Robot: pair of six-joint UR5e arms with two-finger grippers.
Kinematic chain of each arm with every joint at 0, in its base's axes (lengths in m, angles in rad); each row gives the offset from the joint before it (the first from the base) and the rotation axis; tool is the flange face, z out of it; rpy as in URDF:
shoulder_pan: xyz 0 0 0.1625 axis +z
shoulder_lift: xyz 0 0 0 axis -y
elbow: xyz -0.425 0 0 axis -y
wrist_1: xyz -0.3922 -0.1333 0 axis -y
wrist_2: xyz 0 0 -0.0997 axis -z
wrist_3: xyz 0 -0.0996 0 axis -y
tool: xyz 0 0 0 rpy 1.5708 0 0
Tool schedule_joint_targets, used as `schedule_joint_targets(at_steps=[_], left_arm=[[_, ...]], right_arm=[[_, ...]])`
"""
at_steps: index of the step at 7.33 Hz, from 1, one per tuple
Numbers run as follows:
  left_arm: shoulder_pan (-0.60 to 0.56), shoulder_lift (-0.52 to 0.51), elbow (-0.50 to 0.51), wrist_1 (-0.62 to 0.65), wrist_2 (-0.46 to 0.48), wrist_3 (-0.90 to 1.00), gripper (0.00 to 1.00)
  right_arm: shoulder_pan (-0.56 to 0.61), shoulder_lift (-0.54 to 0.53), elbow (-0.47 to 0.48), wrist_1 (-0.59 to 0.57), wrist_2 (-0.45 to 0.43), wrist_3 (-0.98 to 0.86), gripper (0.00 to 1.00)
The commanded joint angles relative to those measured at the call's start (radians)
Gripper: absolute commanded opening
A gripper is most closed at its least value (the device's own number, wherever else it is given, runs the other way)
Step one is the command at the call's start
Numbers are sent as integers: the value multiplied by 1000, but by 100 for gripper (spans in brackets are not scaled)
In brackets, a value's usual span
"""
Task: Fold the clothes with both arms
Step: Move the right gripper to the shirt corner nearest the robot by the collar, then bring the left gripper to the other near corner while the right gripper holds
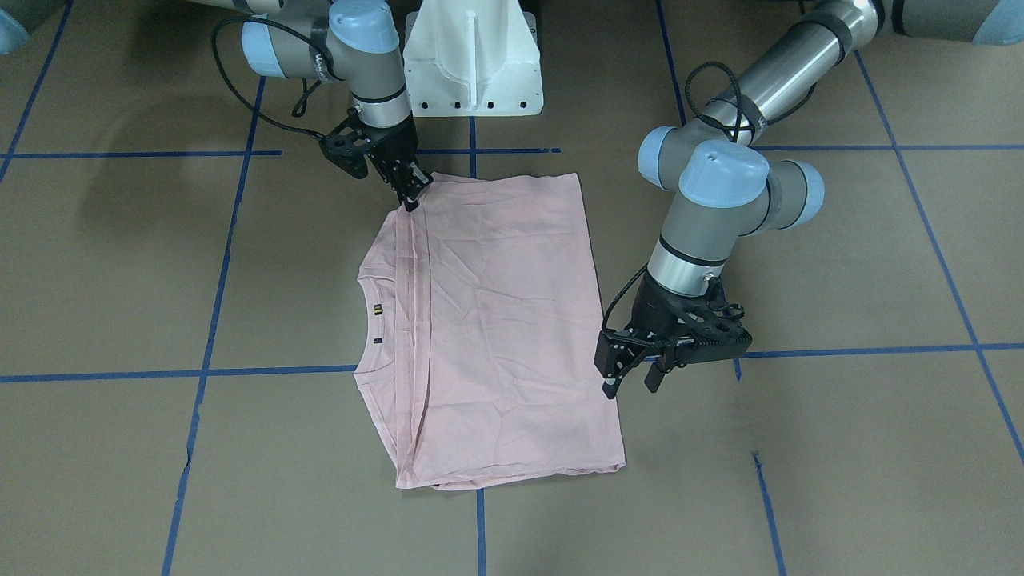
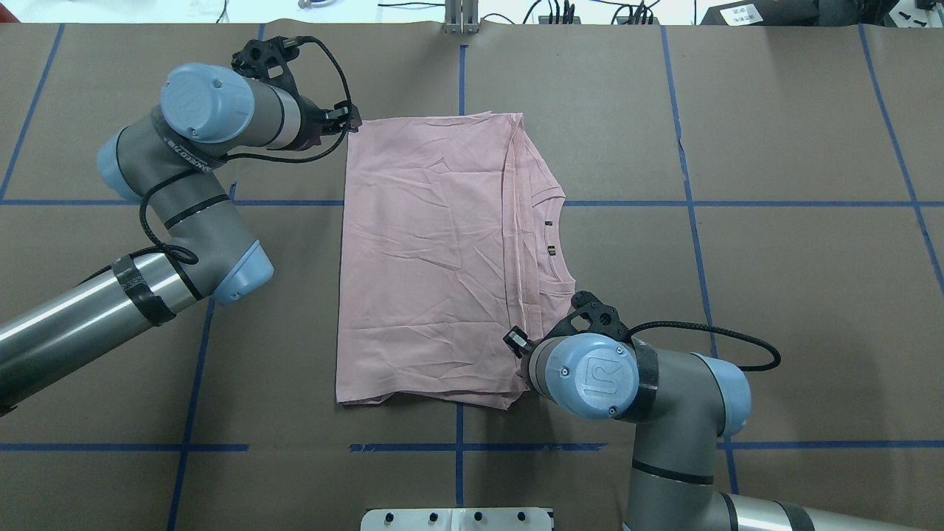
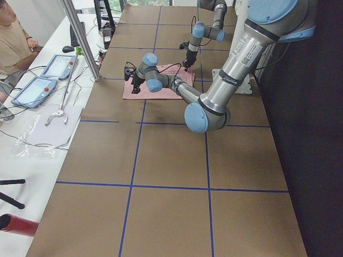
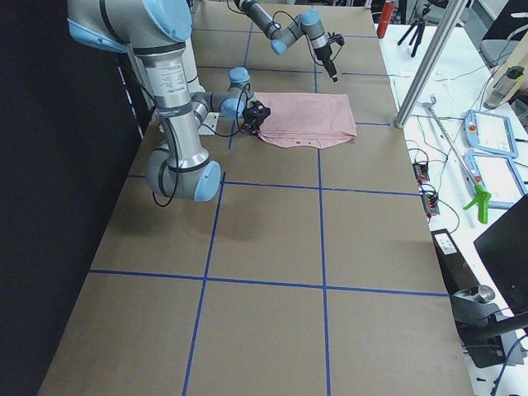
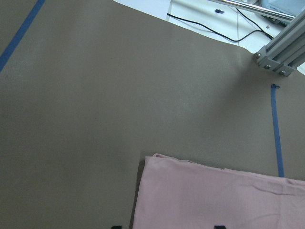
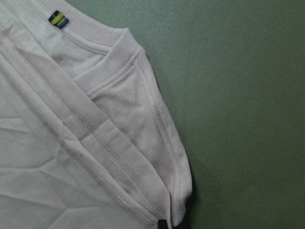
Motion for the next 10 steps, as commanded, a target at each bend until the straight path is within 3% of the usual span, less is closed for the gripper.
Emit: schedule_joint_targets(at_steps=[1,3,5,7,8,10], left_arm=[[0,0,-2,0,0,-4,71],[20,-1,-43,40,-2,-51,71],[119,6,-185,159,2,-165,71],[184,116,-401,253,-27,-188,70],[201,142,-482,334,-113,-249,70],[297,254,-561,345,-62,-327,71]], right_arm=[[10,3,2,-3,4,-7,0],[26,-9,31,-3,13,-10,0],[15,-41,103,-16,13,-10,0],[-37,-86,193,-67,9,-7,0],[-49,-103,221,-68,9,-7,0],[-54,-113,230,-68,7,-7,0]])
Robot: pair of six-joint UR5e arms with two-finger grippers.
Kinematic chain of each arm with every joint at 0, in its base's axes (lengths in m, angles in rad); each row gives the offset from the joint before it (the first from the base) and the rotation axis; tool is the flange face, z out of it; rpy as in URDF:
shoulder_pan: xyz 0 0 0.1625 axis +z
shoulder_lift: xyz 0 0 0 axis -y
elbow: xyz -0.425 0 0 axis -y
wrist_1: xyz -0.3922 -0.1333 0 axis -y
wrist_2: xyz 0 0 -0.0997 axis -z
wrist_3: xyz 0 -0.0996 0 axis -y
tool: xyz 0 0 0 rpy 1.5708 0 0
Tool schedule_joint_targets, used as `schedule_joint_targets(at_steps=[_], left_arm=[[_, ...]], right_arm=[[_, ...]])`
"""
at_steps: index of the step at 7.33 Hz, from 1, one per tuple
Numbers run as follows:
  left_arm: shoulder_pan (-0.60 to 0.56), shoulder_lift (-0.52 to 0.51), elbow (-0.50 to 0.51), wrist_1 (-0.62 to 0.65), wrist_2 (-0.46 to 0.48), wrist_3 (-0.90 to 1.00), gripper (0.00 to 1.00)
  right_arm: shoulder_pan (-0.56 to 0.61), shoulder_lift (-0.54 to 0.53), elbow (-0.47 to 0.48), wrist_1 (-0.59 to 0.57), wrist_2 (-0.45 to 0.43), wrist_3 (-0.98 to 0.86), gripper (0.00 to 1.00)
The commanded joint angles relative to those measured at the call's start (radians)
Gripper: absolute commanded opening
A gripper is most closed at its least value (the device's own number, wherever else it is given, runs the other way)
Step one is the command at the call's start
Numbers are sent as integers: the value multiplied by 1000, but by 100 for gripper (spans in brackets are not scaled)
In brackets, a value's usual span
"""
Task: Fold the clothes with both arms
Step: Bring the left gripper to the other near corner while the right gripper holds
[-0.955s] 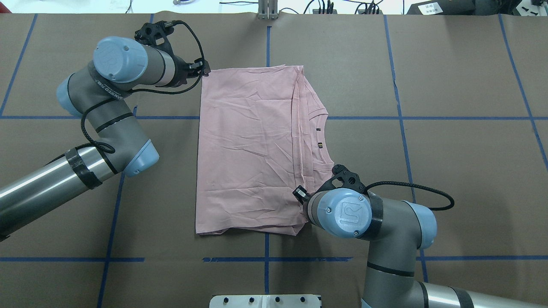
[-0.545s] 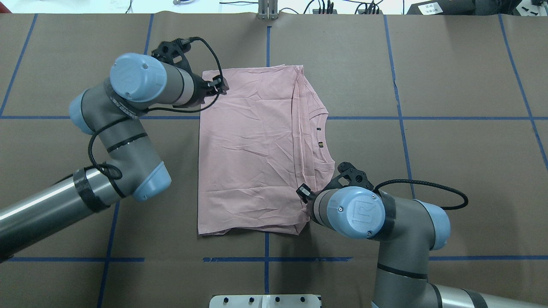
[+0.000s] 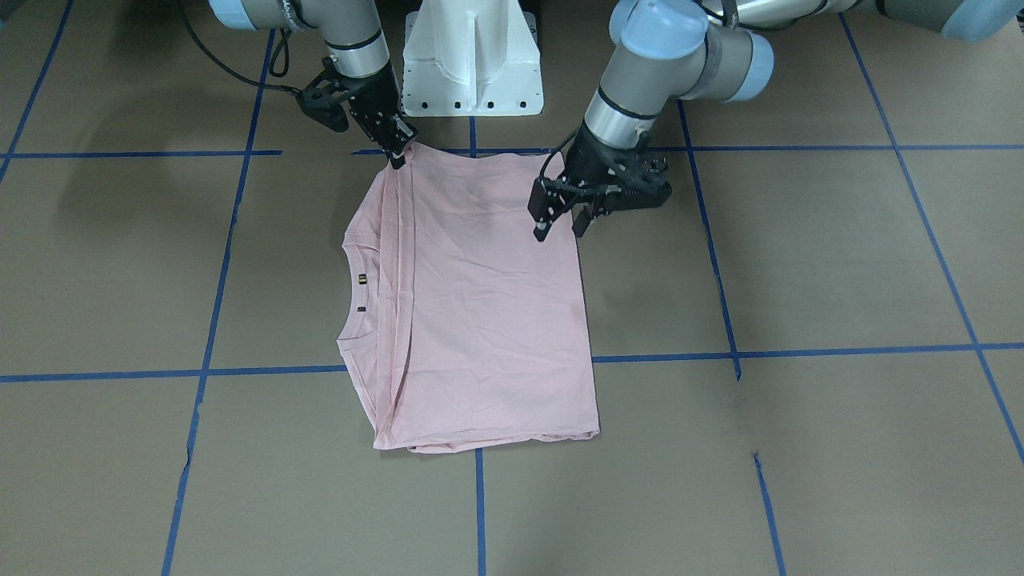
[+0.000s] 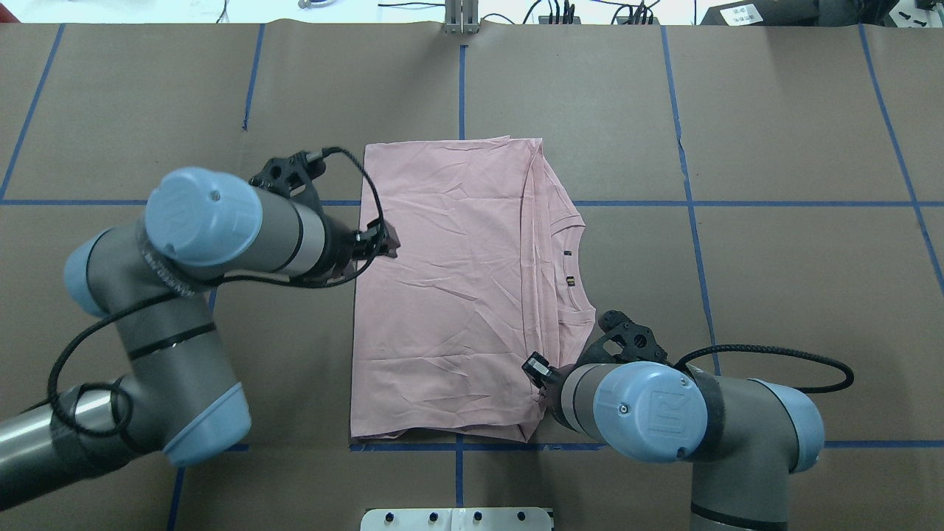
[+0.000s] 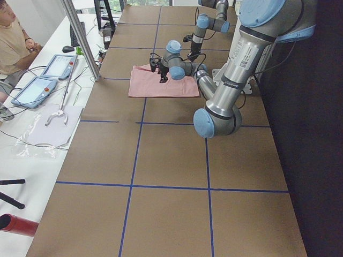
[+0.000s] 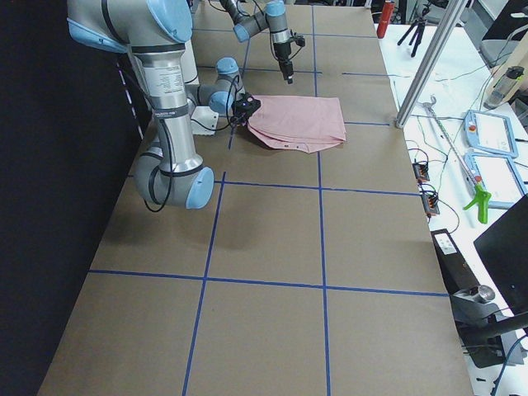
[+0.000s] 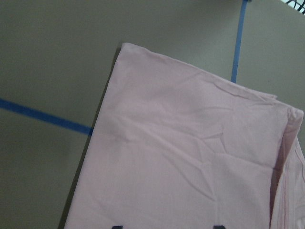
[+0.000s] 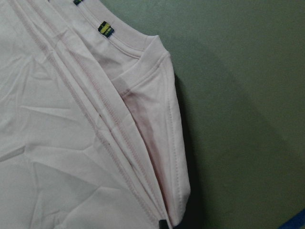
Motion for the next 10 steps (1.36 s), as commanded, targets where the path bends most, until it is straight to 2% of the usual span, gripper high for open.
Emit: schedule_joint_targets(at_steps=[1,2,4,10], left_arm=[[128,106,-71,17,63,-119,71],[200,114,-62,21,86,-180,70],[252,116,-60,28,86,-257,70],[285,117,-44,41,84,-273,65]], right_arm=[[-1,-8,10,-1,-1,0,0],[-1,-8,10,-1,-1,0,0],[-3,-6,10,-1,-1,0,0],[-4,-3,10,0,-1,-1,0]])
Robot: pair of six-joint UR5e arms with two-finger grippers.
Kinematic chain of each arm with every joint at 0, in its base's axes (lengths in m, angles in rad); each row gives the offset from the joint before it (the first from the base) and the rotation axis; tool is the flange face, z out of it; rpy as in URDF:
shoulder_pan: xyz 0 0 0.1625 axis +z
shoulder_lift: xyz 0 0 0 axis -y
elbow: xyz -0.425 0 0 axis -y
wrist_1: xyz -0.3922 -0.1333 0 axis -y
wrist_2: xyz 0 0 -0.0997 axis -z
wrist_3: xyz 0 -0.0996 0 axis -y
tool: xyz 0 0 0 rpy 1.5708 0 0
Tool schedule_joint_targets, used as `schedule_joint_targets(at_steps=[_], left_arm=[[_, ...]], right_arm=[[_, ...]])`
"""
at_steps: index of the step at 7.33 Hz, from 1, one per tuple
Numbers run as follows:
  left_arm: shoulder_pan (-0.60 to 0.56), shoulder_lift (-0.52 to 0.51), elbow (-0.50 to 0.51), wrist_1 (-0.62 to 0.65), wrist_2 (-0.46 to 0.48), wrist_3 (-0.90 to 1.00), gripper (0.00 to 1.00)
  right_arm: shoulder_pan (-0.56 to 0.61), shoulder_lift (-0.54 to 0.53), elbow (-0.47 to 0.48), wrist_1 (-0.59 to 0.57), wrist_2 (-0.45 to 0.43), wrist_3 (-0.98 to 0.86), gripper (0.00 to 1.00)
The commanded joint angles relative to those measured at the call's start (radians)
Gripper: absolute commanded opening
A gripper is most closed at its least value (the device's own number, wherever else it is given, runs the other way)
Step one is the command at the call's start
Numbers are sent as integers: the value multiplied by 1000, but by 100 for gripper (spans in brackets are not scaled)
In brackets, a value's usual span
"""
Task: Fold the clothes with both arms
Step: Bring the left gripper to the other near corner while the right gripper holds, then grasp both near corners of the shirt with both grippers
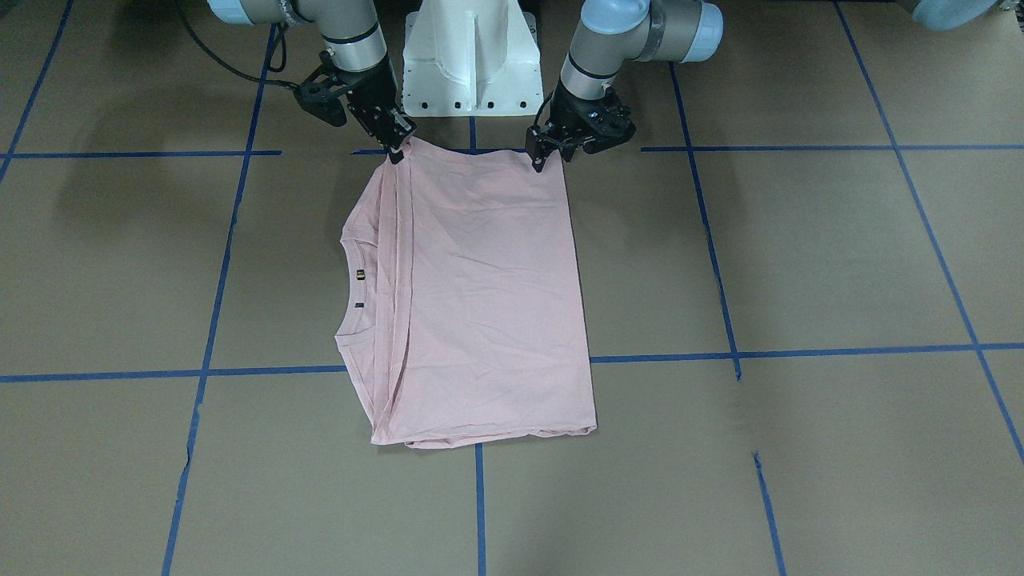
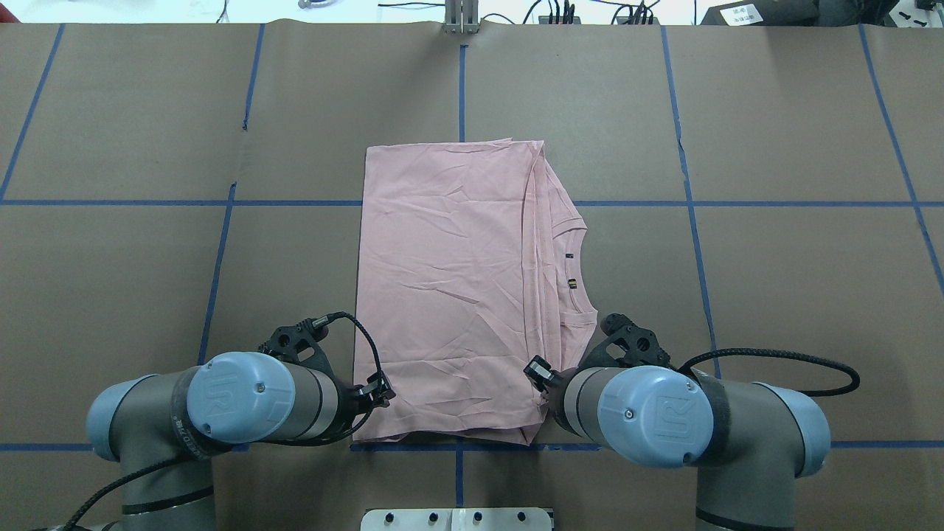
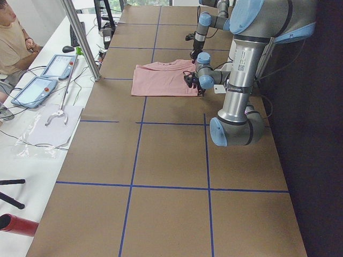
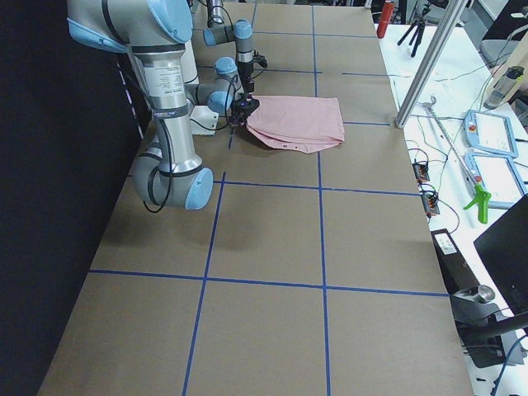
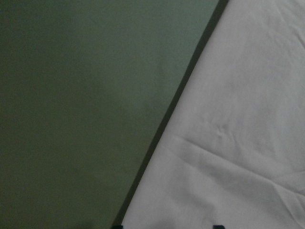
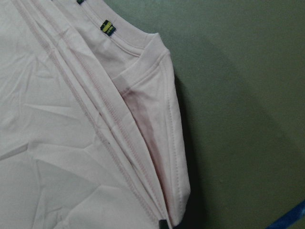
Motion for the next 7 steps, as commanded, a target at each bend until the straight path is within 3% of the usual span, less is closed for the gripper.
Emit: schedule_joint_targets(at_steps=[1,5,7], left_arm=[[5,11,4,1,-1,0,63],[11,26,-4,1,-2,0,57],[24,26,-2,1,-2,-2,42]], right_arm=[[0,2,0,1,-2,-1,0],[-2,5,-2,1,-3,-1,0],[-2,3,0,1,-3,-1,0]])
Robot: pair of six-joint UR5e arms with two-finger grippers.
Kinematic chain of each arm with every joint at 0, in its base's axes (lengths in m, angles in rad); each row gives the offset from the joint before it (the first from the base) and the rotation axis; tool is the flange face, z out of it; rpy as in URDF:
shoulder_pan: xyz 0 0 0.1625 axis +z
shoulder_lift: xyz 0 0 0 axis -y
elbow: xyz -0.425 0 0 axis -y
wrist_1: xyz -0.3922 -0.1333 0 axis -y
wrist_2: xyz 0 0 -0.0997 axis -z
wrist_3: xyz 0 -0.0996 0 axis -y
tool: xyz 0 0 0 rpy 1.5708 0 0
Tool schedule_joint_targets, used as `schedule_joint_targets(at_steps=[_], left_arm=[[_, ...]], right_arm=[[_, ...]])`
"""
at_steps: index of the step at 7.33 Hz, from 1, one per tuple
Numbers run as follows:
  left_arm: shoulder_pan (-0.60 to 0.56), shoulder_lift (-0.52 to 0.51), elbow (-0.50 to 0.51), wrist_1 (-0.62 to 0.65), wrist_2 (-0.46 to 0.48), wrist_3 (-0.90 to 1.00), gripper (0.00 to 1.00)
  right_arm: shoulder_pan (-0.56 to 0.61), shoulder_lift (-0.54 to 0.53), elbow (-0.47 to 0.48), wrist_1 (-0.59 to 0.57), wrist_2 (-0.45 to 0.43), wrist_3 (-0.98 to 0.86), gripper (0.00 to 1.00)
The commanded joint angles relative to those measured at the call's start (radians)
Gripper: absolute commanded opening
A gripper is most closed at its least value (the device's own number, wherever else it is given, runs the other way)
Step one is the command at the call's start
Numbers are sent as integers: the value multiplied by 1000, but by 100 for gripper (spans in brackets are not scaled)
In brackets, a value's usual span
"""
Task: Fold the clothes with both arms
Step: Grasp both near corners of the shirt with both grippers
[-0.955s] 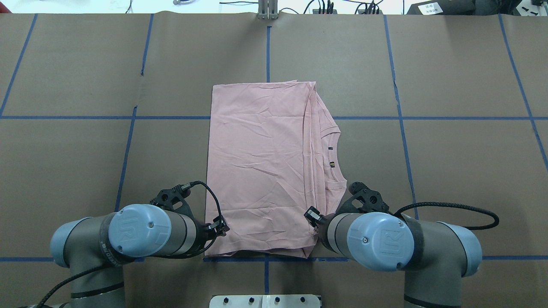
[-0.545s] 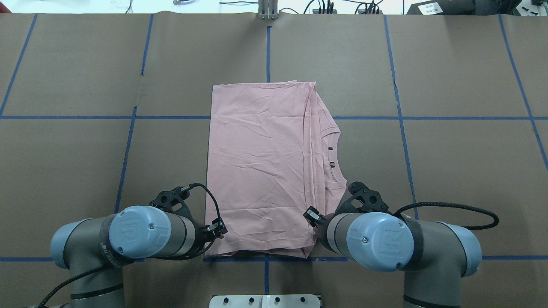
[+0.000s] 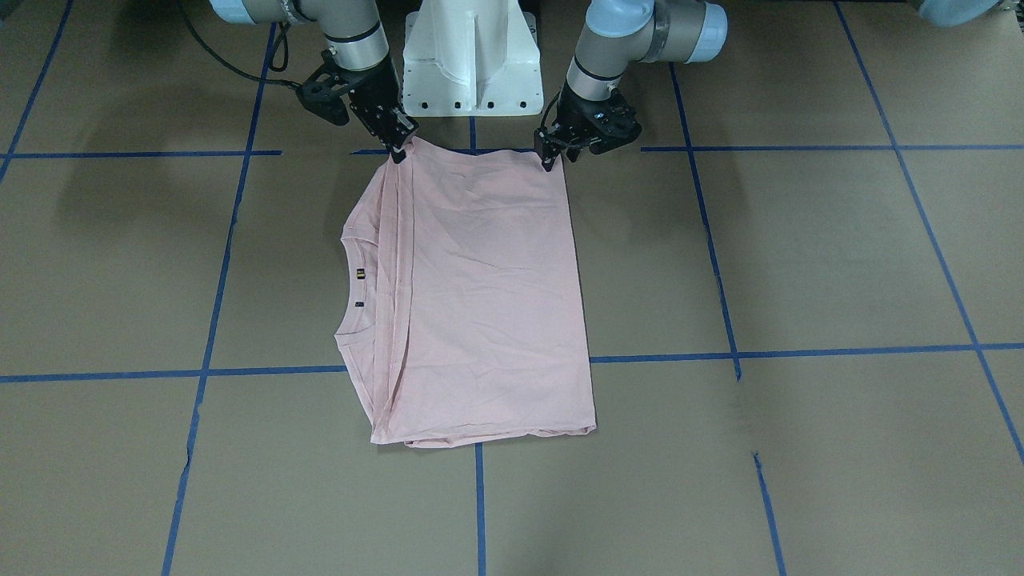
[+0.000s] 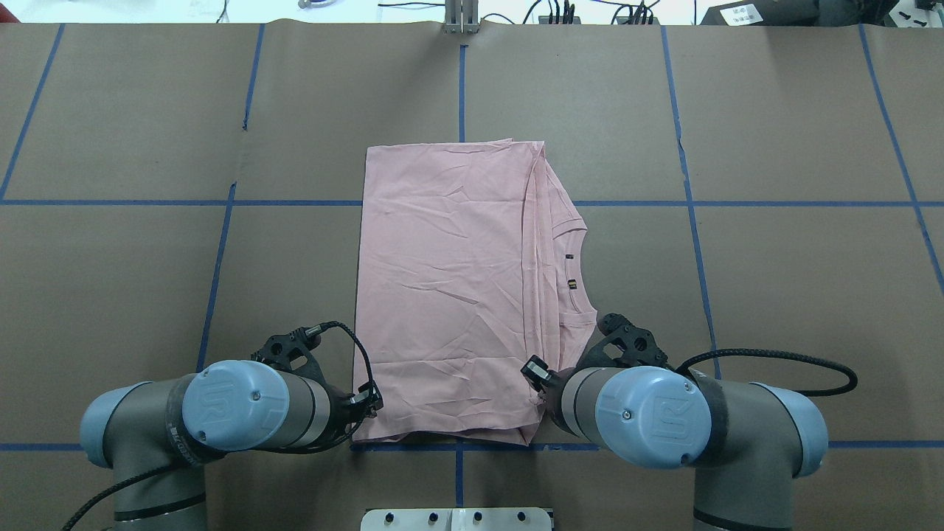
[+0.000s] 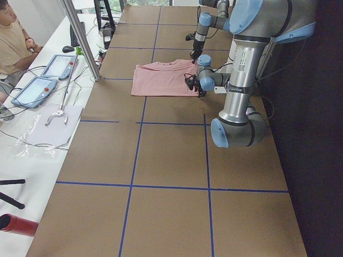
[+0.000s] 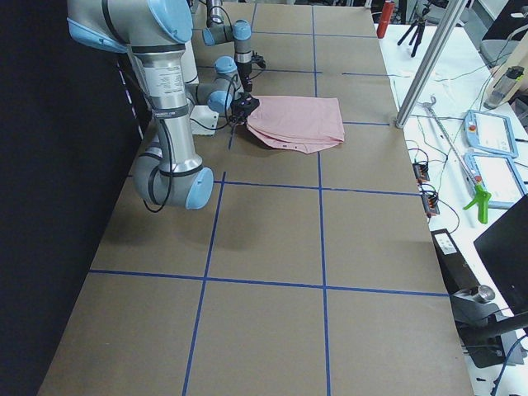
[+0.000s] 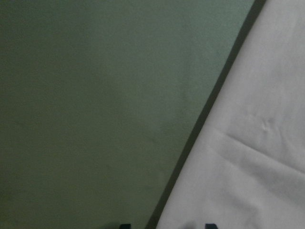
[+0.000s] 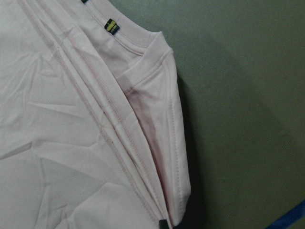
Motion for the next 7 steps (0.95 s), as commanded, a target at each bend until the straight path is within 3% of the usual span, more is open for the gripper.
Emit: schedule_joint_targets(at_steps=[1,2,3,5,7], left_arm=[[9,1,2,0,0,-1,31],[10,-1,1,8,-2,-1,11],[19,-2,-4,41,-2,-1,0],[21,-8,-55,113,-8,-1,0],[35,-19,-177,217,-12,-62,0]], right_arm=[[0,1,1,0,0,0,0],[0,2,1,0,0,0,0],[1,2,1,0,0,0,0],[5,-2,5,0,1,0,0],[-14,-51,86,-2,0,12,0]])
